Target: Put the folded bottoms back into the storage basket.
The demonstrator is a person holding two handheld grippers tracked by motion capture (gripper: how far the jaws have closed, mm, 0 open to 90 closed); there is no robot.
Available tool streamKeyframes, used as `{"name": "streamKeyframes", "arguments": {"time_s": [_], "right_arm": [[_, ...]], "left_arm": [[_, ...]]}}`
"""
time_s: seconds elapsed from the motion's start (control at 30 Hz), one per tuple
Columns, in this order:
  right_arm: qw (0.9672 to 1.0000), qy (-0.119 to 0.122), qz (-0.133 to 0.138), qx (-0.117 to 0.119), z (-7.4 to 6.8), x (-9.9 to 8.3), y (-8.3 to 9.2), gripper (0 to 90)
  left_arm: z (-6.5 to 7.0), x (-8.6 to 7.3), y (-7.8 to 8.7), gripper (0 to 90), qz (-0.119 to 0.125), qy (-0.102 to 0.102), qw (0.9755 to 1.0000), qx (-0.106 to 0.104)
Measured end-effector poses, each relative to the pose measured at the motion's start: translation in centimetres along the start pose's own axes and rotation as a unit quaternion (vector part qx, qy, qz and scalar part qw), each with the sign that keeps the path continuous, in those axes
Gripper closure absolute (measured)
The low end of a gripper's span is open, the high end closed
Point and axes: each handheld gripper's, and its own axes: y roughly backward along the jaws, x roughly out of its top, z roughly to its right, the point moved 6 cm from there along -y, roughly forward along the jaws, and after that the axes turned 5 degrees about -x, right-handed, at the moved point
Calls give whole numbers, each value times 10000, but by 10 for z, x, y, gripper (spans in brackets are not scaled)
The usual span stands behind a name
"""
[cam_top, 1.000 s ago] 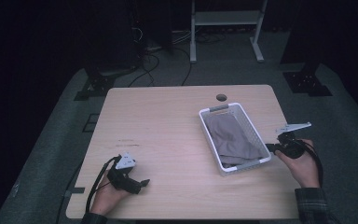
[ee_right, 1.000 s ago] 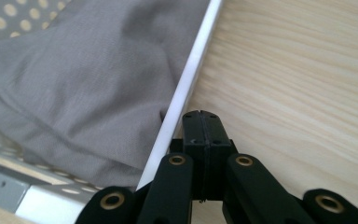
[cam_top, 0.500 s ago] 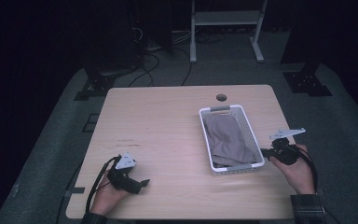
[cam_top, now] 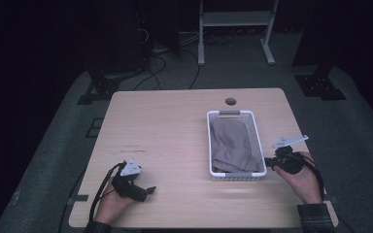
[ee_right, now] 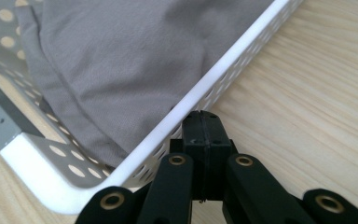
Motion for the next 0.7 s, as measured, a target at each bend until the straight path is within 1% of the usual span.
{"name": "streamKeyframes", "arguments": {"time_s": [0.07,0.13,0.27,0.3,0.33,0.47,0.53,0.57,0.6,0.7], "right_arm": [[10000,17,-11,10,-2,1,-1,894],[10000,16,-26,-34,-2,1,-2,894],[9998,-48,54,-166,5,1,-1,890],[9998,-67,76,-188,6,1,-1,876],[9997,-85,104,-207,8,0,-1,841],[9988,-235,208,-363,17,-3,-1,653],[9980,-288,323,-470,23,-3,-2,571],[9975,-334,361,-504,25,-3,-2,517],[9969,-347,412,-573,28,-4,-2,479],[9958,-408,488,-664,33,-6,-3,422]], "left_arm": [[0,0,0,0,-3,-1,10000,0],[0,0,0,0,-1,0,10000,0],[0,0,0,0,-2,0,10000,0],[0,0,0,0,-3,0,10000,0],[0,0,0,0,1,12,10000,8],[-1,1,-1,0,1,14,10000,17],[-1,1,-1,0,1,14,10000,17],[-1,1,-1,0,1,14,10000,17],[-1,1,-1,0,0,13,10000,17],[-1,1,-1,0,0,13,10000,18]]}}
